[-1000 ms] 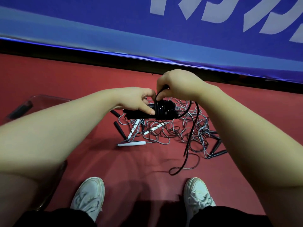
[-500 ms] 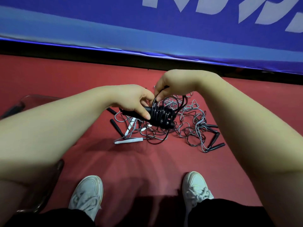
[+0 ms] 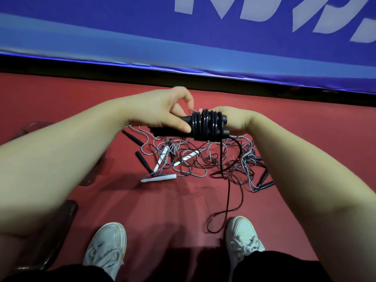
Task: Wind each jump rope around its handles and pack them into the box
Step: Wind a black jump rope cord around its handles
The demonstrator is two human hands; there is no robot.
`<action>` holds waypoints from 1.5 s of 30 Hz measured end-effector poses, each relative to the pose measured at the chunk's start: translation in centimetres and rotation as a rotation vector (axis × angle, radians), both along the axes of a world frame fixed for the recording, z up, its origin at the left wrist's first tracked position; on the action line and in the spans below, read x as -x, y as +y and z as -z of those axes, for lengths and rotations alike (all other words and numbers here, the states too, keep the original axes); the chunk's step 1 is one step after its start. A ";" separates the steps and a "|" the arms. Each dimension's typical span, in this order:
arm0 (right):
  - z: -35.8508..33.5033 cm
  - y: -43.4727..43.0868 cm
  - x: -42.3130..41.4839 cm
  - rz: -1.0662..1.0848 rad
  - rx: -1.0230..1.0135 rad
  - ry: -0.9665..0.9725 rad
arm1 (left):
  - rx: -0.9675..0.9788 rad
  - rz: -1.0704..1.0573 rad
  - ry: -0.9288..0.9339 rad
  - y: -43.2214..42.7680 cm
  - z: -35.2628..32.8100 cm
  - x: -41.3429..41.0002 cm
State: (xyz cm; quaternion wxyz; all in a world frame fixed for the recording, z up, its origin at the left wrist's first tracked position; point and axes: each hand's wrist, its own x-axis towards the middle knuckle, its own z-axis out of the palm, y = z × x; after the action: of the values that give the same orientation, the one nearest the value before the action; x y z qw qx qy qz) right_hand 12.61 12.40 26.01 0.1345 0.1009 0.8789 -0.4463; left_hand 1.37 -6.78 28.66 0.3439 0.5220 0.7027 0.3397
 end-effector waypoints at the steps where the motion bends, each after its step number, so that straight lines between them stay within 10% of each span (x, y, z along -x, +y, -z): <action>1: 0.1 0.0 0.0 0.021 -0.006 0.001 | -0.024 -0.020 -0.039 0.0 -0.1 0.1; 6: 1.5 -1.1 1.4 0.033 0.268 0.145 | -0.179 -0.183 -0.189 0.7 -0.5 0.1; 17: 6.6 -0.9 1.5 0.084 -0.340 0.167 | -0.359 -0.514 -0.360 -0.2 0.8 2.8; 24: 9.0 -1.6 1.7 -0.027 -0.718 -0.303 | -0.392 -0.526 -0.359 0.3 0.1 2.7; 32: 3.5 -5.3 3.9 0.293 0.150 0.226 | -0.409 -0.514 -0.389 0.8 -0.7 2.2; 38: 4.7 -6.1 6.2 0.362 -0.155 0.465 | -0.505 -0.596 -0.560 1.2 -2.7 2.2; 45: 10.7 2.3 1.3 0.429 -0.772 -0.067 | -0.535 -0.645 -0.628 0.6 -2.9 3.2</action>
State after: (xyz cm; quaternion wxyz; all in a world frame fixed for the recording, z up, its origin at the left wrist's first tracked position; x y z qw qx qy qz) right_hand 11.29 14.70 15.29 0.0198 0.3384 0.9355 -0.0998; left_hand -1.88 -6.18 31.53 0.2707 0.2216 0.5793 0.7362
